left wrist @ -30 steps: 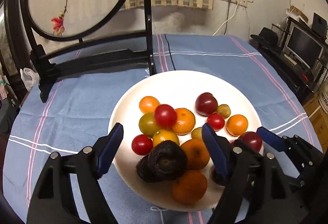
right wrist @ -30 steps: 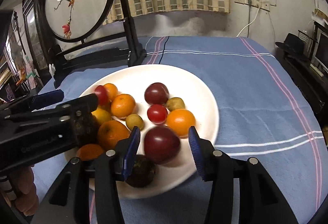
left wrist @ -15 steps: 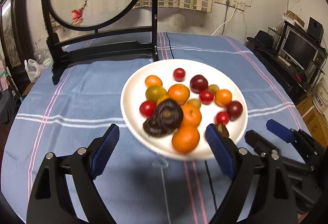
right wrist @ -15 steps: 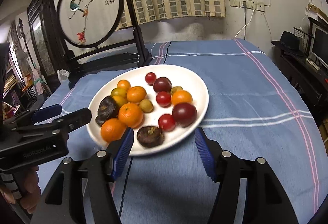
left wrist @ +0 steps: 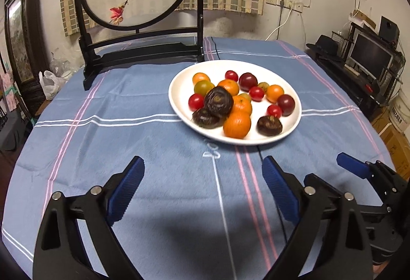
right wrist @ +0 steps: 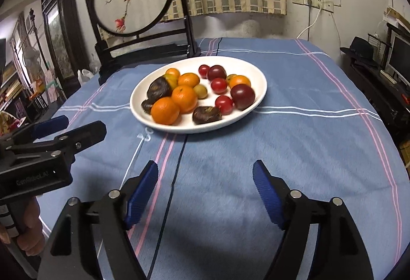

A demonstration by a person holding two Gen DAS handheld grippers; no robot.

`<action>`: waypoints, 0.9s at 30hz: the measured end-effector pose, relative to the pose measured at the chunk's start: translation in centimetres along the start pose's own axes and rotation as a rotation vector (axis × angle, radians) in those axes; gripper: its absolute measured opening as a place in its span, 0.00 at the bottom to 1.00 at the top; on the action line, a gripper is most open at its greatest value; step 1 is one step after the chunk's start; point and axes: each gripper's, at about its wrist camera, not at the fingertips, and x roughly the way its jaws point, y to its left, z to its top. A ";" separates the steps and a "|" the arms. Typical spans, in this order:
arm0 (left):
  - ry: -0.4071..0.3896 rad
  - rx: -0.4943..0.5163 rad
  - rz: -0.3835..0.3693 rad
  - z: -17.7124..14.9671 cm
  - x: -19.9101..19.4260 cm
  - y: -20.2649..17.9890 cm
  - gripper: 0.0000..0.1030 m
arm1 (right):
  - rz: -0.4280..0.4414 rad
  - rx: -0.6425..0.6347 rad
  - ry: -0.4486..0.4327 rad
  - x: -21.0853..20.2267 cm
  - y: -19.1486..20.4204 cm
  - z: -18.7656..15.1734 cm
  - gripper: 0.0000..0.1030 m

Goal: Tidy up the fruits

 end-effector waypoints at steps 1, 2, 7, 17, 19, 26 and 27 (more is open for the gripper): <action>0.005 -0.001 0.003 -0.3 0.0 0.1 0.89 | -0.008 -0.009 0.008 0.0 0.4 -0.3 0.78; 0.008 -0.004 0.008 -0.6 -0.1 0.3 0.89 | -0.013 -0.012 0.014 0.1 0.4 -0.4 0.80; 0.024 -0.011 0.010 -1.8 -0.1 0.6 0.89 | -0.007 -0.006 0.026 -0.1 0.9 -1.3 0.89; 0.056 -0.002 0.002 -3.6 1.2 0.6 0.92 | -0.025 -0.007 0.070 -0.3 1.1 -2.7 0.91; 0.060 0.000 0.000 -3.8 1.3 0.6 0.92 | -0.024 -0.007 0.074 -0.1 1.1 -2.9 0.91; 0.041 -0.025 -0.006 -4.3 1.0 1.2 0.92 | -0.012 0.031 0.082 0.0 0.3 -3.2 0.91; 0.040 -0.022 -0.008 -4.3 1.0 1.2 0.92 | -0.007 0.046 0.079 0.0 0.0 -3.2 0.91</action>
